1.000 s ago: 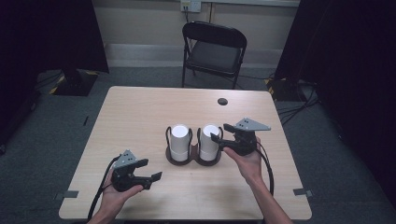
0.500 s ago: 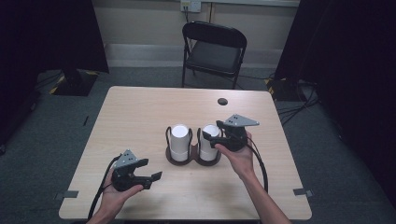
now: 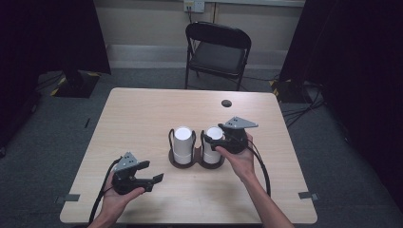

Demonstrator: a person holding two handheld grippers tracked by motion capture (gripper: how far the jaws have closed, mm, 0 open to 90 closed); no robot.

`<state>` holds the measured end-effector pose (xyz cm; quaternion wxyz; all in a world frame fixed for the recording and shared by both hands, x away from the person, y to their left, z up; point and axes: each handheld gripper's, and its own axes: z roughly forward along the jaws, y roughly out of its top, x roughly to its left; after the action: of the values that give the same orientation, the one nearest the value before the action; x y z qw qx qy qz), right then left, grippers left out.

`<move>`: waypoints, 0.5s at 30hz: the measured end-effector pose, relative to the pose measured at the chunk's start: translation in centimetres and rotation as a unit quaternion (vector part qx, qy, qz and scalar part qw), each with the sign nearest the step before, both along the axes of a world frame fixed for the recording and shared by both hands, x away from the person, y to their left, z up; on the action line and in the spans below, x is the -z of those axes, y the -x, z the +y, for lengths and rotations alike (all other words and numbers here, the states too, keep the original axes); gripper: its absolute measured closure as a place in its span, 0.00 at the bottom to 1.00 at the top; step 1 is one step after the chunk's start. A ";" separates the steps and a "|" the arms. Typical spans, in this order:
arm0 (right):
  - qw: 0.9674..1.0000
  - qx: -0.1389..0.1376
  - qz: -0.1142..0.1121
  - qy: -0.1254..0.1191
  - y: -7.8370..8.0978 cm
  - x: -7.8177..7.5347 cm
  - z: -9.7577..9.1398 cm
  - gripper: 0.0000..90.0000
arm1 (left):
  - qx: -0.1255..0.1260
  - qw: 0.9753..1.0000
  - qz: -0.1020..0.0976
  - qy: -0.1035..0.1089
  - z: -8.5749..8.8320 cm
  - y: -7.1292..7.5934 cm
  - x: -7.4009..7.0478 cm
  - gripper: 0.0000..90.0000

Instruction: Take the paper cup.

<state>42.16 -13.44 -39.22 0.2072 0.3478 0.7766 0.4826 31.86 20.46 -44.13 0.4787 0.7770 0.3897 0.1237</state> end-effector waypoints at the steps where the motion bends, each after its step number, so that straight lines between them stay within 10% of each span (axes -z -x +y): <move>1: 1.000 0.001 0.001 0.004 0.0 0.1 0.0 0.31 | -0.001 1.000 0.000 0.000 0.0 0.0 0.0 0.26; 15: 1.000 0.003 0.019 -0.023 -0.6 0.8 -0.4 0.37 | -0.006 1.000 -0.009 -0.013 -0.5 -0.3 -0.1 0.26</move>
<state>42.71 -13.82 -39.97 0.1856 0.3640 0.7681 0.4931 32.12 19.97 -44.03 0.4709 0.7798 0.3883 0.1389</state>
